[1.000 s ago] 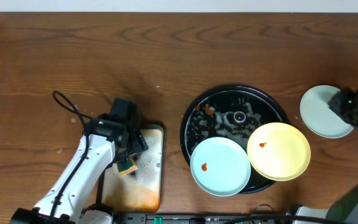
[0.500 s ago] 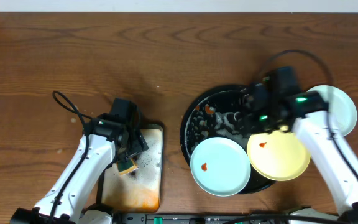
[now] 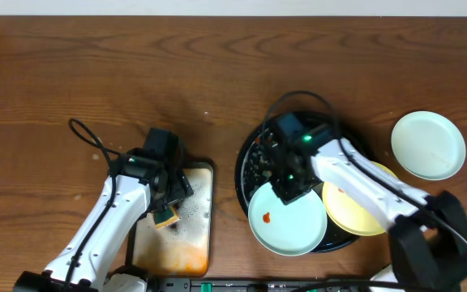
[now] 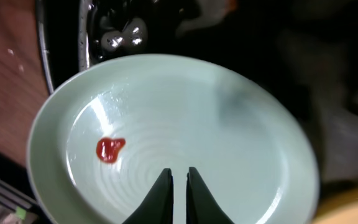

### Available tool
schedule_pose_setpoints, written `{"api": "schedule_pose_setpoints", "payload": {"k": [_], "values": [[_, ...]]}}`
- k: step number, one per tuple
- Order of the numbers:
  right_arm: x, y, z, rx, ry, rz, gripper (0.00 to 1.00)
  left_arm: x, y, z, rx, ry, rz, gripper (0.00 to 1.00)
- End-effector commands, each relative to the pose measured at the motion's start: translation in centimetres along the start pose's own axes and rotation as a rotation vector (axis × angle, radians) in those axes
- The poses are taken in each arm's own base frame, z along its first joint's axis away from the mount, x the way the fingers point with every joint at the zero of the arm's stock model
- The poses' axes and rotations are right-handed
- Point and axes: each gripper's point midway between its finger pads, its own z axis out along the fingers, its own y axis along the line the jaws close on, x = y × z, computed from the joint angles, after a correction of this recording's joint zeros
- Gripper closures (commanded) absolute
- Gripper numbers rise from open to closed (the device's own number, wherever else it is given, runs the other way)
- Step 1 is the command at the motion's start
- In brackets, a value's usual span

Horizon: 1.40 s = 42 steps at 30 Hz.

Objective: Clean dirty plates on tray and stack at the side
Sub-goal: 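Move right gripper to the lower green plate and grip its rim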

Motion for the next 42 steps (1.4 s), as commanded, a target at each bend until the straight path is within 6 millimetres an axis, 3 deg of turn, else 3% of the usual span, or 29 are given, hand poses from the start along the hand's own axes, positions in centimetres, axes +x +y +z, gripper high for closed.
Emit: {"api": "schedule_pose_setpoints", "payload": {"k": [1, 6, 12, 16, 20, 23, 26, 32, 37, 40, 42], "values": [[-0.1, 0.0, 1.6, 0.013, 0.027, 0.013, 0.93, 0.0, 0.2, 0.1, -0.010, 0.003, -0.001, 0.10], [-2.8, -2.1, 2.5, 0.114, -0.062, 0.079, 0.94, 0.0, 0.2, 0.1, -0.010, 0.003, -0.001, 0.09], [-7.5, -4.8, 1.2, 0.268, -0.272, 0.091, 0.97, 0.0, 0.2, 0.1, -0.010, 0.003, -0.001, 0.10], [-9.5, -4.9, 0.5, 0.290, -0.352, 0.028, 0.98, 0.0, 0.2, 0.1, -0.010, 0.003, -0.001, 0.10], [-10.0, -4.8, 0.1, 0.299, -0.365, -0.041, 0.98, 0.0, 0.2, 0.1, -0.010, 0.003, -0.001, 0.10], [-9.7, -4.5, -0.9, 0.296, -0.373, -0.043, 0.98, 0.0, 0.2, 0.1, -0.010, 0.003, -0.001, 0.10], [-9.2, -3.4, -3.1, 0.244, -0.412, -0.041, 0.97, 0.0, 0.2, 0.1, -0.010, 0.003, -0.001, 0.10], [-6.5, -3.1, -7.3, 0.110, -0.447, 0.116, 0.85, 0.0, 0.2, 0.1, -0.010, 0.003, -0.001, 0.10], [-1.7, -4.4, -5.8, -0.012, -0.241, 0.379, 0.78, 0.0, 0.2, 0.1, -0.010, 0.003, -0.001, 0.10], [0.7, -3.3, -4.1, -0.101, -0.110, 0.426, 0.59, 0.0, 0.2, 0.1, -0.010, 0.003, -0.001, 0.09], [2.6, -3.1, -2.5, -0.088, -0.026, 0.475, 0.52, 0.0, 0.2, 0.1, -0.010, 0.003, -0.001, 0.10]]}}
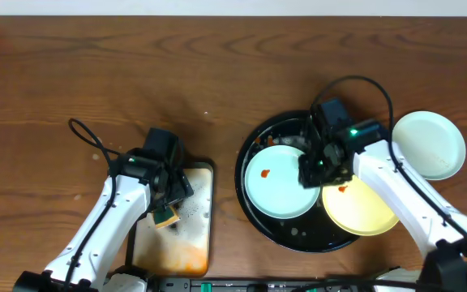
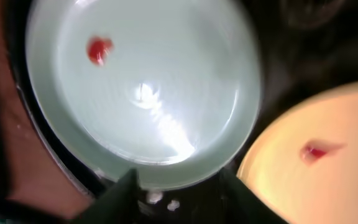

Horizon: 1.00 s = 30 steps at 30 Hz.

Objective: Clean dirty plates on tray and stack at the side

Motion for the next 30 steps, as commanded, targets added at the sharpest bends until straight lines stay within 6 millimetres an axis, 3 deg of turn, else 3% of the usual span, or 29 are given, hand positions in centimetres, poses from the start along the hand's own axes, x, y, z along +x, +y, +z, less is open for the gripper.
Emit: {"api": "schedule_pose_setpoints", "payload": {"k": [1, 5, 8, 14, 19, 24, 30], "values": [[3.2, 0.5, 2.2, -0.041, 0.137, 0.112, 0.51, 0.0, 0.2, 0.1, -0.010, 0.003, -0.001, 0.09], [5.9, -0.5, 4.7, -0.010, 0.201, 0.204, 0.53, 0.0, 0.2, 0.1, -0.010, 0.003, -0.001, 0.09], [6.3, -1.0, 6.3, -0.012, 0.188, 0.238, 0.59, 0.0, 0.2, 0.1, -0.010, 0.003, -0.001, 0.10], [3.9, -1.0, 7.0, -0.027, 0.072, 0.119, 0.75, 0.0, 0.2, 0.1, -0.010, 0.003, -0.001, 0.10], [2.7, -2.9, 7.0, 0.083, 0.005, 0.072, 0.94, 0.0, 0.2, 0.1, -0.010, 0.003, -0.001, 0.10], [1.4, -5.6, 6.6, 0.239, -0.064, 0.045, 0.96, 0.0, 0.2, 0.1, -0.010, 0.003, -0.001, 0.09], [0.8, -4.8, 6.7, 0.196, -0.086, 0.041, 0.88, 0.0, 0.2, 0.1, -0.010, 0.003, -0.001, 0.09]]}}
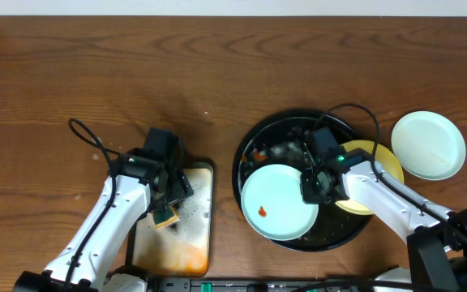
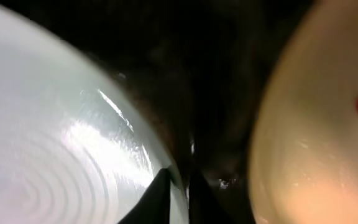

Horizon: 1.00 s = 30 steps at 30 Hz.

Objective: Clean dirty plates on tray and stack at the side

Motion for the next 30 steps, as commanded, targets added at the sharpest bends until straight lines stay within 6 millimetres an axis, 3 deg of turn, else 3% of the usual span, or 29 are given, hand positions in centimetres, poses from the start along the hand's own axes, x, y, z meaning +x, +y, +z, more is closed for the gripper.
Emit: {"api": "schedule_pose_setpoints", "payload": {"k": [1, 4, 6, 10, 15, 25, 30], "values": [[0.1, -0.7, 0.3, 0.044, -0.002, -0.021, 0.88, 0.0, 0.2, 0.1, -0.010, 0.003, -0.001, 0.10], [0.2, -0.6, 0.2, 0.038, 0.002, -0.013, 0.89, 0.0, 0.2, 0.1, -0.010, 0.003, -0.001, 0.09], [0.0, -0.5, 0.1, 0.036, -0.004, -0.013, 0.79, 0.0, 0.2, 0.1, -0.010, 0.003, -0.001, 0.09], [-0.9, -0.1, -0.4, 0.027, -0.027, -0.009, 0.78, 0.0, 0.2, 0.1, -0.010, 0.003, -0.001, 0.09], [-1.5, 0.2, -0.9, 0.020, -0.041, 0.075, 0.83, 0.0, 0.2, 0.1, -0.010, 0.003, -0.001, 0.09], [-0.5, -1.0, -1.0, 0.079, -0.016, 0.291, 0.99, 0.0, 0.2, 0.1, -0.010, 0.003, -0.001, 0.10], [0.3, -1.6, -1.0, 0.114, 0.008, 0.367, 0.95, 0.0, 0.2, 0.1, -0.010, 0.003, -0.001, 0.10]]}}
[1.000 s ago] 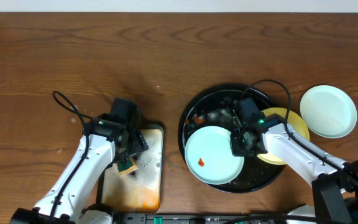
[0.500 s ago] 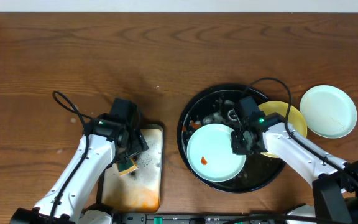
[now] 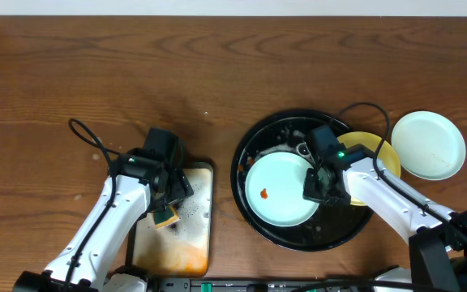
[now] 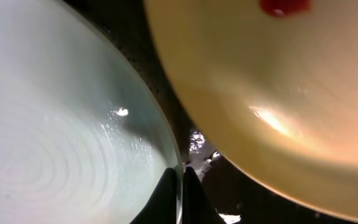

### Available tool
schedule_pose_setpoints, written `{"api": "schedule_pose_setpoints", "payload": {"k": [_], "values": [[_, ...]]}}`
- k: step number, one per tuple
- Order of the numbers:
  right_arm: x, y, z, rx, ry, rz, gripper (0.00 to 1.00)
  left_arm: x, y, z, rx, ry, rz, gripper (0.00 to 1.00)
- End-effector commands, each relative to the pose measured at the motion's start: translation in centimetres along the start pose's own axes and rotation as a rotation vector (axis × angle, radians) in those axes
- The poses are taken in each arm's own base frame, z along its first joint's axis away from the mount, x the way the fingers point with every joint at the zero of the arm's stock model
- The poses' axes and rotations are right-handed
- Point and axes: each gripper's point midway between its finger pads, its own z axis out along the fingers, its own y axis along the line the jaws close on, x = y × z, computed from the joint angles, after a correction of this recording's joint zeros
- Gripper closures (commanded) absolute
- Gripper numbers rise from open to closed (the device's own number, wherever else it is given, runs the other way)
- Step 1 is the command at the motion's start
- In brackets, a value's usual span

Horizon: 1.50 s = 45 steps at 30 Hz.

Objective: Clean dirty plates on tray and stack at the side

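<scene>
A black round tray point(image 3: 250, 219) holds a pale green plate point(image 3: 278, 191) with a small red spot. My right gripper point(image 3: 314, 188) is shut on that plate's right rim. In the right wrist view the fingers point(image 4: 166, 196) pinch the thin green rim point(image 4: 178, 180), with the green plate point(image 4: 55, 124) to the left. A yellow plate point(image 4: 278, 81) with a red smear lies close on the right and partly under my arm point(image 3: 375, 150). My left gripper point(image 3: 169, 207) is shut on a yellow-green sponge point(image 3: 166, 216).
A clean pale green plate point(image 3: 428, 144) lies on the wooden table right of the tray. Under the sponge is a white rectangular board point(image 3: 189, 239) with orange stains. A black cable point(image 3: 87, 134) loops beside the left arm. Dark crumbs lie in the tray's far part point(image 3: 286, 134).
The green plate, still pinched at its right rim, sits a little farther back in the tray. The yellow plate has shifted back too. The left arm has not moved.
At first my right gripper was shut over the green plate, which hung over the tray's front rim. Then the plate lay inside the tray and the gripper stood open astride its right rim. Then it was shut on that rim and remains so. The left arm stayed still.
</scene>
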Motion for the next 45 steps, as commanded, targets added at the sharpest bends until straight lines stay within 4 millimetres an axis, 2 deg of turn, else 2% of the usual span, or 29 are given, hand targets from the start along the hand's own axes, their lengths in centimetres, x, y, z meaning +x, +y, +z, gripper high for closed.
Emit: {"api": "schedule_pose_setpoints", "payload": {"k": [1, 7, 13, 15, 23, 32, 39, 45], "values": [[-0.5, -0.4, -0.1, 0.034, -0.029, 0.069, 0.92, 0.0, 0.2, 0.1, -0.010, 0.003, -0.001, 0.10], [-0.8, -0.3, -0.1, 0.036, -0.037, -0.076, 0.73, 0.0, 0.2, 0.1, -0.010, 0.003, -0.001, 0.10], [-2.8, 1.3, -0.3, -0.011, -0.125, -0.327, 0.59, 0.0, 0.2, 0.1, -0.010, 0.003, -0.001, 0.09], [-3.1, 1.5, -0.4, -0.019, -0.139, -0.347, 0.60, 0.0, 0.2, 0.1, -0.010, 0.003, -0.001, 0.09], [-3.2, 1.4, 0.3, -0.025, -0.154, -0.342, 0.80, 0.0, 0.2, 0.1, -0.010, 0.003, -0.001, 0.10], [-2.9, 0.9, 1.5, -0.028, -0.161, -0.332, 0.79, 0.4, 0.7, 0.1, -0.033, 0.017, 0.053, 0.10], [-2.9, 0.8, 1.9, -0.034, -0.171, -0.316, 0.92, 0.4, 0.8, 0.1, -0.034, 0.017, 0.053, 0.09], [-3.0, 1.0, 1.9, -0.039, -0.178, -0.316, 0.96, 0.4, 0.8, 0.1, -0.034, 0.017, 0.053, 0.09]]}}
